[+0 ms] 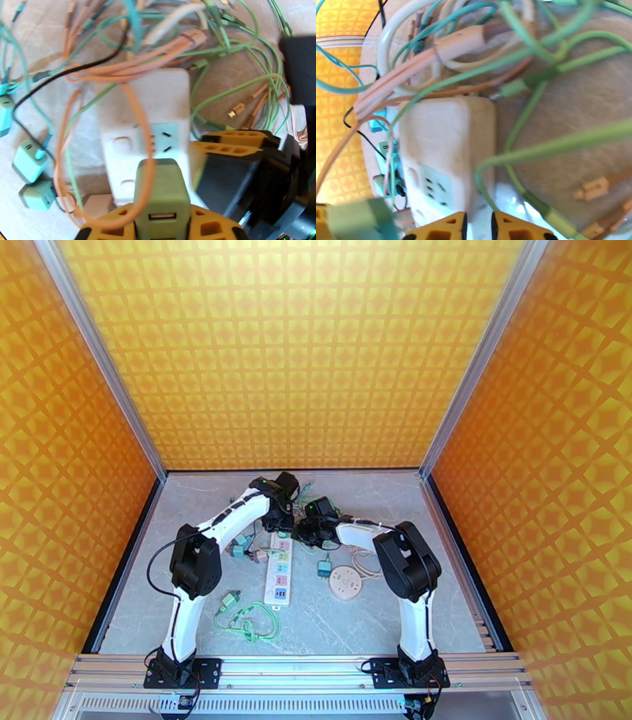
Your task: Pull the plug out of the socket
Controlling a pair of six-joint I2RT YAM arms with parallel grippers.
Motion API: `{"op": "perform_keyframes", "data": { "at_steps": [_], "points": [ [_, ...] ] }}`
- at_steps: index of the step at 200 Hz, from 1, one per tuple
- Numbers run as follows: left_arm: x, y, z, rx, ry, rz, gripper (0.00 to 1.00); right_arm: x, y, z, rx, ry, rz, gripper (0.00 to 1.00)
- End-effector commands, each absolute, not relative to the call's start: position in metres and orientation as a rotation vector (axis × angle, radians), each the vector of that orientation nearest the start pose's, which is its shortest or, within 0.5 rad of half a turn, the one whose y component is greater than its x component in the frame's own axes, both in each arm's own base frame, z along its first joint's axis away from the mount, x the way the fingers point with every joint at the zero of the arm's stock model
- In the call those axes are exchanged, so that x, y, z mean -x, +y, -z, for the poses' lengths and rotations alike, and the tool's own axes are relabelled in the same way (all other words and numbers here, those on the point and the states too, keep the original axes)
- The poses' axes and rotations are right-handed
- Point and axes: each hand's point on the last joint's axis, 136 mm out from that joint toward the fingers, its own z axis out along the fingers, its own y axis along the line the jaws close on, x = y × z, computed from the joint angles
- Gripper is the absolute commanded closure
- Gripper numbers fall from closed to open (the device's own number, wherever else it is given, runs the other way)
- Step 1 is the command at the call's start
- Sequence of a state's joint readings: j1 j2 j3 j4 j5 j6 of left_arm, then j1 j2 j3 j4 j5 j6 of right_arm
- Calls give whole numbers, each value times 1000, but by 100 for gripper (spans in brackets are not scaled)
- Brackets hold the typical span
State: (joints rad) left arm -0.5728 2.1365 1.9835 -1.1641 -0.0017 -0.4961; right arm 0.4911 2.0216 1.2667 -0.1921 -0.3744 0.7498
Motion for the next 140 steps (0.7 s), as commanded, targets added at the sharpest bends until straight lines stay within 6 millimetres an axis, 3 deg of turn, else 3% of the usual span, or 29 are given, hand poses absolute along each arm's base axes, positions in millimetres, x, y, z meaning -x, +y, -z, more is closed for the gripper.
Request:
{"op": "perform_keyframes", "data": {
  "at_steps": [1, 31, 73, 103, 108, 140],
  "points": [
    [-400, -232, -167, -70, 2814, 185, 79, -392, 267, -43, -179, 2713, -805, 74],
    [-398, -205, -180, 2, 2784, 194, 79, -397, 265, -94, -105, 2589, -816, 68],
    [-390, -153, -177, 157, 2765, 178, 79, -389, 248, -153, -62, 2475, -760, 58],
    [-382, -114, -178, 278, 2721, 175, 78, -376, 221, -176, -81, 2423, -648, 50],
    [-376, -106, -170, 298, 2735, 162, 78, -373, 216, -179, -86, 2412, -628, 49],
    [-360, -70, -162, 421, 2691, 153, 76, -357, 183, -194, -145, 2346, -510, 38]
  ]
}}
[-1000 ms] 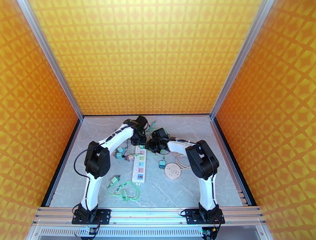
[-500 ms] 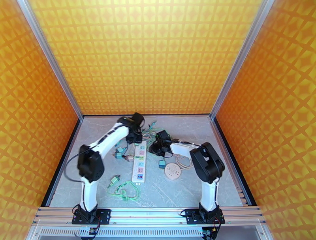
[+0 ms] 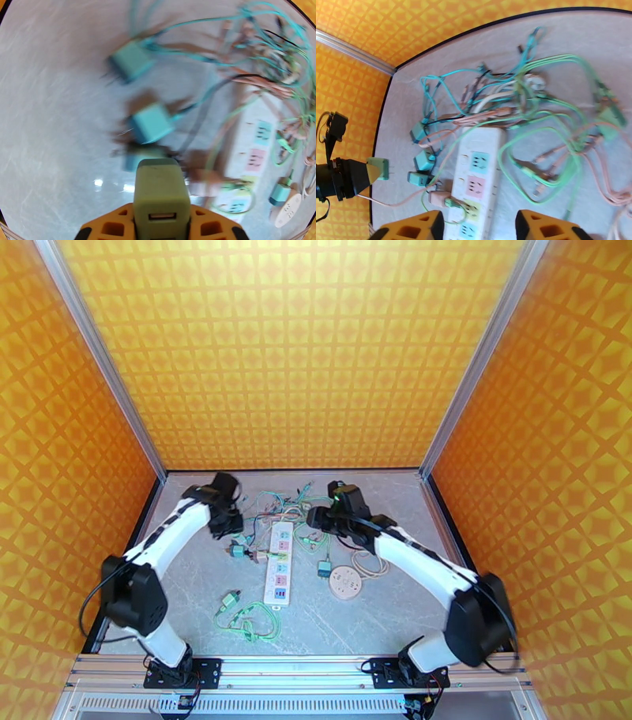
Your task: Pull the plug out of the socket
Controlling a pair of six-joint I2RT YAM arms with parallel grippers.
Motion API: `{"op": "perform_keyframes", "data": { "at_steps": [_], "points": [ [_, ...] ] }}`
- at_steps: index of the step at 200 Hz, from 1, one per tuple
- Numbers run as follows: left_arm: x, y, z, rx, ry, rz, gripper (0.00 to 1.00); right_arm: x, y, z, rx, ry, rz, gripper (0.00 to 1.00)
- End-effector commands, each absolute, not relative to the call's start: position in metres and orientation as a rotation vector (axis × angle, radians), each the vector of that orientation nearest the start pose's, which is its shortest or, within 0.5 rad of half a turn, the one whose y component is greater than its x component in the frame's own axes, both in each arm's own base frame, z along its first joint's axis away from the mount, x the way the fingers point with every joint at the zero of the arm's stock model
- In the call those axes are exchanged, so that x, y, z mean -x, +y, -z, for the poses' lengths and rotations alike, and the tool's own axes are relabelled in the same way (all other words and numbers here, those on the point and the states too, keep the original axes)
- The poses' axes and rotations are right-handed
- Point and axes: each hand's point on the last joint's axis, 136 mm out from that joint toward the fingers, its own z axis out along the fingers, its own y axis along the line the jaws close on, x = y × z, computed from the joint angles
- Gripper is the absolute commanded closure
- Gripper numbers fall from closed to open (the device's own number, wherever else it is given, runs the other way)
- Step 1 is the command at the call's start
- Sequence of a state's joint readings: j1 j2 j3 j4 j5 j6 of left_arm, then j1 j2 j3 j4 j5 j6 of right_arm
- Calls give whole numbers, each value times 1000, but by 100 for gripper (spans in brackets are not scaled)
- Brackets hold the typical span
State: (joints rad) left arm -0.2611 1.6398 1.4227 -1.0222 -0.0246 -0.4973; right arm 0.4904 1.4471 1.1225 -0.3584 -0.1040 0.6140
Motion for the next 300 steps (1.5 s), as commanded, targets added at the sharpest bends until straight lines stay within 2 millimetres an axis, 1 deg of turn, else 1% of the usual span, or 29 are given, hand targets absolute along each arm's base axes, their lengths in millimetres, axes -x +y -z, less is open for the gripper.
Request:
{"op": "perform_keyframes", "data": {
  "at_steps": [1, 16, 27, 42, 54, 60, 78, 86, 96, 101, 131, 139, 150, 152, 157, 160, 184, 191, 195, 200, 209, 226, 253, 268, 272, 273, 276, 289, 300],
  "points": [
    [-360, -69, -161, 426, 2690, 153, 76, -356, 182, -193, -146, 2347, -505, 38],
    [-352, -53, -153, 490, 2671, 155, 74, -350, 170, -198, -173, 2315, -472, 36],
    [-347, -44, -144, 541, 2662, 162, 73, -346, 161, -200, -196, 2299, -445, 30],
    [-341, -34, -129, 611, 2645, 197, 72, -339, 150, -205, -227, 2272, -411, 28],
    [-339, -33, -117, 657, 2624, 274, 70, -334, 142, -209, -243, 2251, -390, 27],
    [-338, -34, -111, 677, 2615, 317, 69, -332, 137, -211, -254, 2240, -377, 25],
    [-337, -36, -98, 728, 2584, 405, 69, -324, 126, -213, -279, 2217, -345, 21],
    [-338, -36, -94, 740, 2570, 420, 68, -320, 121, -214, -289, 2206, -334, 17],
    [-339, -36, -90, 755, 2560, 439, 66, -316, 116, -214, -300, 2197, -319, 16],
    [-340, -36, -88, 757, 2554, 452, 65, -314, 113, -213, -305, 2198, -308, 13],
    [-344, -35, -81, 796, 2529, 488, 62, -303, 98, -211, -327, 2185, -255, 8],
    [-344, -35, -80, 805, 2527, 499, 57, -301, 94, -209, -336, 2183, -232, 6],
    [-344, -36, -81, 809, 2526, 509, 46, -299, 87, -208, -353, 2178, -200, 3],
    [-344, -36, -82, 807, 2524, 511, 44, -298, 86, -207, -353, 2178, -193, 3],
    [-344, -36, -83, 808, 2523, 511, 37, -298, 84, -207, -358, 2175, -180, 2],
    [-344, -36, -85, 806, 2519, 512, 34, -297, 82, -207, -363, 2173, -173, 2],
    [-343, -36, -101, 786, 2489, 521, 30, -295, 74, -211, -361, 2155, -121, 2],
    [-343, -36, -109, 778, 2475, 524, 21, -295, 71, -213, -361, 2143, -109, 1],
    [-343, -36, -113, 772, 2470, 525, 19, -295, 70, -214, -359, 2137, -100, 1],
    [-343, -36, -119, 763, 2460, 527, 13, -294, 67, -216, -362, 2126, -87, 2],
    [-344, -36, -133, 745, 2436, 531, 7, -293, 62, -219, -362, 2110, -63, 1],
    [-346, -35, -159, 702, 2388, 526, 0, -291, 55, -224, -342, 2075, -15, 2],
    [-343, -24, -194, 645, 2302, 455, 1, -286, 37, -226, -305, 2028, 112, 2],
    [-337, -8, -207, 634, 2247, 344, 1, -285, 29, -225, -259, 1997, 191, 1],
    [-337, -4, -205, 638, 2241, 307, 1, -284, 27, -225, -251, 1987, 209, 1],
    [-335, -2, -210, 635, 2223, 299, 1, -284, 26, -224, -248, 1986, 216, 2],
    [-333, 2, -216, 629, 2199, 274, 1, -284, 24, -223, -244, 1978, 236, 1],
    [-329, 16, -219, 611, 2146, 171, 1, -284, 19, -219, -214, 1937, 290, 1],
    [-329, 28, -216, 592, 2097, 86, 1, -286, 18, -212, -174, 1905, 322, 1]
  ]
}}
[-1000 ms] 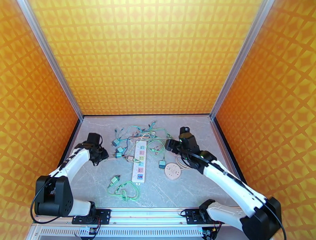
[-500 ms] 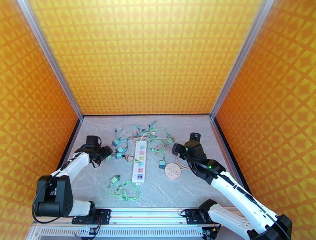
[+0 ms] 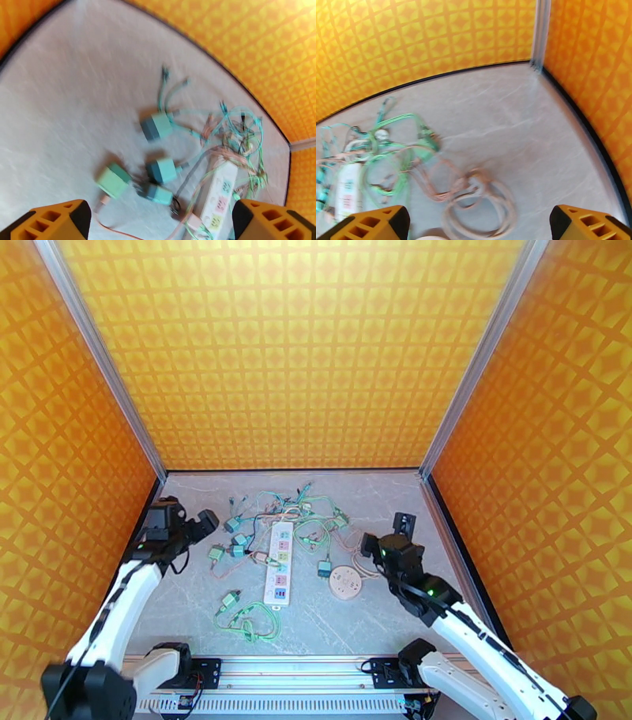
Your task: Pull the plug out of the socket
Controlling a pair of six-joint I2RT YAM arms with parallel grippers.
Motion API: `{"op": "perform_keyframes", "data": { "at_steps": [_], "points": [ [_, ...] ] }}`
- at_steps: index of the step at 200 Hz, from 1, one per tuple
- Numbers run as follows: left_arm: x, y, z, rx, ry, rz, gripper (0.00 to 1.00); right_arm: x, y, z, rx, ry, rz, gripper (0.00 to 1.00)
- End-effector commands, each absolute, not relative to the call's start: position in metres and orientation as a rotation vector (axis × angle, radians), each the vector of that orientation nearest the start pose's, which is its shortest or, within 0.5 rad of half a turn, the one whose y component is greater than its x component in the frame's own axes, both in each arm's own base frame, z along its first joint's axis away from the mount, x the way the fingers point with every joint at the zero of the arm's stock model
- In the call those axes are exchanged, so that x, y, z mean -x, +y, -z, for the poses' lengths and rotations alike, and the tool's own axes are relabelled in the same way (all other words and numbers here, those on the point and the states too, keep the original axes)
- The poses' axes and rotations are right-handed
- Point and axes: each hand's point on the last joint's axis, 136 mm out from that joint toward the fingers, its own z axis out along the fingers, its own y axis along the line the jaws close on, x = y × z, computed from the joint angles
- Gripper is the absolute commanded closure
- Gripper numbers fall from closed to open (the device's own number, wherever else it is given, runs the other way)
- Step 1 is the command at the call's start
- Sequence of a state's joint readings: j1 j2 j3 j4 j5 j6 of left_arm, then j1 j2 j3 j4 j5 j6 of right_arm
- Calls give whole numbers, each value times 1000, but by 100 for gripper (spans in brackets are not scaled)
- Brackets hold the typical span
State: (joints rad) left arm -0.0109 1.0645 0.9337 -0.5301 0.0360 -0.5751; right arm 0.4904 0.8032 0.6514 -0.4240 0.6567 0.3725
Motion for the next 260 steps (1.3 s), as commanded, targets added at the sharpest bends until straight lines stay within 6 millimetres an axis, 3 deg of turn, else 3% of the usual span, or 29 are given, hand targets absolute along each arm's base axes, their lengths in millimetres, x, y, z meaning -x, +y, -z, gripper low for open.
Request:
{"op": "perform_keyframes", "data": {
  "at_steps": [1, 44, 74, 80, 110, 144, 164, 194, 199, 209, 260],
  "points": [
    [-329, 29, -216, 590, 2093, 78, 1, -287, 18, -213, -174, 1898, 324, 2],
    [-333, 71, -180, 524, 1937, -238, 1, -298, 10, -192, -176, 1711, 417, 2],
    [-348, 74, -169, 418, 1852, -297, 1, -321, 4, -160, -145, 1761, 526, 1],
    [-354, 76, -156, 415, 1880, -311, 1, -327, 3, -153, -144, 1777, 545, 2],
    [-378, 76, -128, 375, 1905, -334, 1, -364, 8, -153, -114, 1745, 528, 2],
    [-403, 65, -118, 303, 1901, -279, 1, -394, 6, -134, -95, 1805, 428, 2],
    [-411, 53, -113, 225, 1934, -249, 1, -397, 3, -129, -89, 1839, 329, 2],
    [-404, 31, -115, 106, 1871, -144, 1, -393, 0, -113, -75, 1837, 178, 1],
    [-401, 29, -111, 92, 1865, -132, 1, -395, 0, -117, -71, 1792, 182, 2],
    [-399, 29, -112, 85, 1804, -138, 1, -394, 2, -116, -63, 1806, 174, 1],
    [-399, 30, -108, 97, 1847, -130, 1, -396, 1, -114, -66, 1837, 177, 1]
  ]
}}
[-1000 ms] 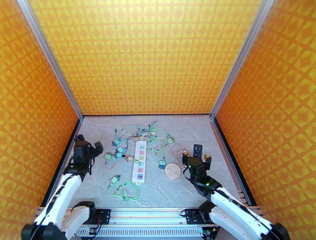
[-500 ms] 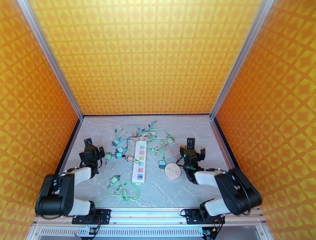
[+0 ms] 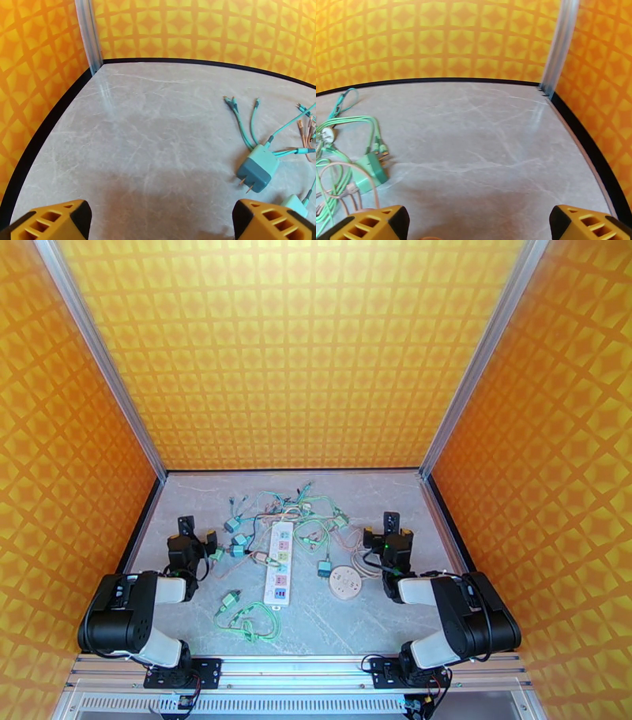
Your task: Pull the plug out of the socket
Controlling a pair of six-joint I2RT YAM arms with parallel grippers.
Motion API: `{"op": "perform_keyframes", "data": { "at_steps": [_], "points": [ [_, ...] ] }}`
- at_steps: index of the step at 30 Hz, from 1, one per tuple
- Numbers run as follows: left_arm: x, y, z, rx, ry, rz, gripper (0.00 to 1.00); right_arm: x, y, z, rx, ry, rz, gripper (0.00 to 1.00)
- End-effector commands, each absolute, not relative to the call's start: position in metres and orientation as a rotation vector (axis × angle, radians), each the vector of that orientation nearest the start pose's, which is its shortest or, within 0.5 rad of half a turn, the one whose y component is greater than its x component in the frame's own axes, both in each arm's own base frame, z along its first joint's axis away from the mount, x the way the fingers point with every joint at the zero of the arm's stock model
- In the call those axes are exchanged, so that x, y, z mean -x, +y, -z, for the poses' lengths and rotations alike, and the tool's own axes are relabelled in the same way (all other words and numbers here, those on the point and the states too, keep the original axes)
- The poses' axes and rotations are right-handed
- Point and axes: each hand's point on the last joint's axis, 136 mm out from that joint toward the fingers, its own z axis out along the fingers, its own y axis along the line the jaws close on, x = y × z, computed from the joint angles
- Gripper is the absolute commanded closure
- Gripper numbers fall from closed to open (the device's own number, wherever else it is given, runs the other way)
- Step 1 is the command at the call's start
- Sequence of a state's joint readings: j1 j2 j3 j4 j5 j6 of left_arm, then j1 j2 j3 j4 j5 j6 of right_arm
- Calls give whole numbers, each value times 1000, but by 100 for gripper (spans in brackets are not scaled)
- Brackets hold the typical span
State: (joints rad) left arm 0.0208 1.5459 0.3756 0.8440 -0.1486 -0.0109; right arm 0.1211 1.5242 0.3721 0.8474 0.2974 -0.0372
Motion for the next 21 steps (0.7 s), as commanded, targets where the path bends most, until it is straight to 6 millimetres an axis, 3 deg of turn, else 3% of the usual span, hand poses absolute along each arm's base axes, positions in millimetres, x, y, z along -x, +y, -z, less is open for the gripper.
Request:
{"op": "perform_keyframes", "data": {
  "at_steps": [1, 4, 21],
  "points": [
    [-399, 30, -108, 97, 1846, -130, 1, -396, 0, -114, -70, 1837, 179, 1],
    [-399, 30, -109, 96, 1841, -130, 1, -394, -8, -114, -120, 1829, 211, 1],
    [-399, 31, -109, 95, 1837, -132, 1, -395, -4, -114, -100, 1835, 196, 1]
  ]
}}
